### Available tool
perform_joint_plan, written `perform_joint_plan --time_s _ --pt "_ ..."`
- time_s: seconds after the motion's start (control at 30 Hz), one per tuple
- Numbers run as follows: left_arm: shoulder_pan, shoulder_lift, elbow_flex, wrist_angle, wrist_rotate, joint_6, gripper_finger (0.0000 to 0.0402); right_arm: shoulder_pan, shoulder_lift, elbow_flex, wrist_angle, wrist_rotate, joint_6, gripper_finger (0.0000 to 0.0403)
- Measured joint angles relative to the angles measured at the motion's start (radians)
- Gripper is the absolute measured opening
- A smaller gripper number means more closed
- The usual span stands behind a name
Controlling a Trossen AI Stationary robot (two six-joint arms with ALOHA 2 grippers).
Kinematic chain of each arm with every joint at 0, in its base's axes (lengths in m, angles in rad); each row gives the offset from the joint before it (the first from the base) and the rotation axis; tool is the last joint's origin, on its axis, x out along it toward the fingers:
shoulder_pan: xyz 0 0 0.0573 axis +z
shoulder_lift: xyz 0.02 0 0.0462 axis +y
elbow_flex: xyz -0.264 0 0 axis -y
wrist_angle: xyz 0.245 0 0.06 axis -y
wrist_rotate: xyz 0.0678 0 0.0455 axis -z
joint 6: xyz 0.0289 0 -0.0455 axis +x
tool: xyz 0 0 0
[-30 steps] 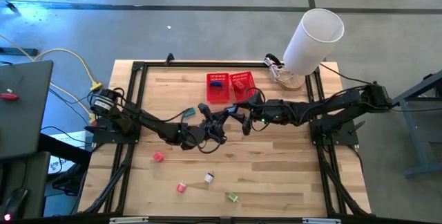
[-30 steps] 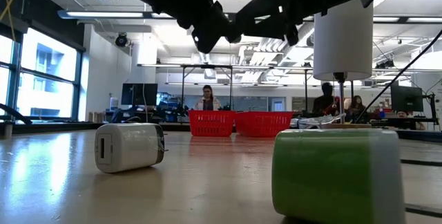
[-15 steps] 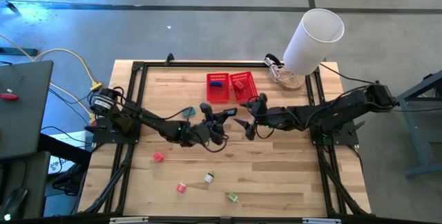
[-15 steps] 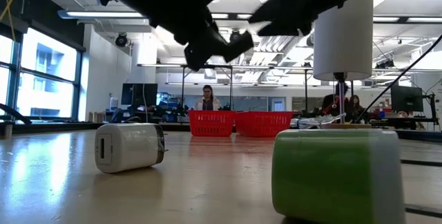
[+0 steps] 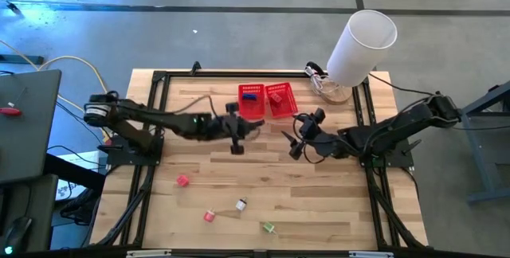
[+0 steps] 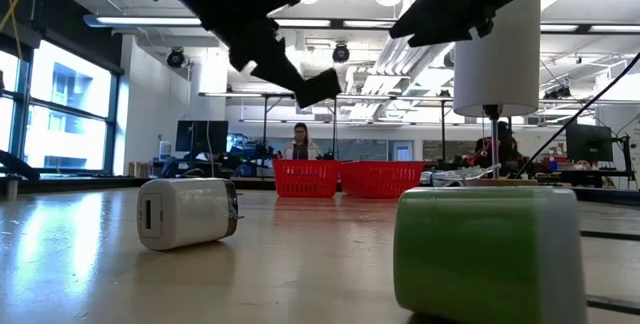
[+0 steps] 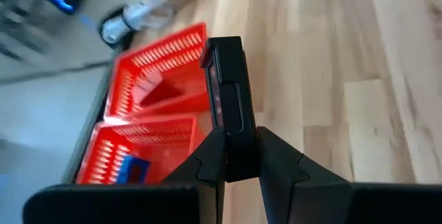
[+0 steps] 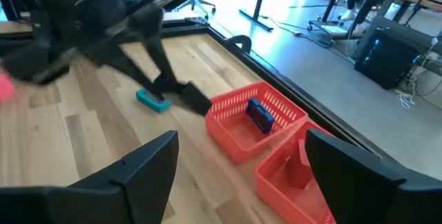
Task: Pick & Place Office items
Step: Put the black digital clock into the left red bin
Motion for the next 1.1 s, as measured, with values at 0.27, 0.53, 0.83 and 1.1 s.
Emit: perform_joint_plan --time_s 0.27,0.53,0.83,1.1 --pt "0.219 0.025 0.059 -0.137 0.197 0.156 0.0047 -0.014 0.000 0.000 -0.003 -0.014 0.006 0.0303" --pt "0.336 0.097 0.209 -0.305 0.374 0.226 0.0047 -0.013 0.001 0.000 -0.003 -0.015 0.007 0.0303" --pt "0.409 0.199 0.283 -0.368 0.419 0.255 0.0047 -0.013 0.001 0.000 -0.006 -0.016 0.004 0.0303" --pt "0.425 0.275 0.415 -0.552 0.531 0.320 0.0047 -0.014 0.001 0.000 -0.010 -0.038 0.006 0.0303"
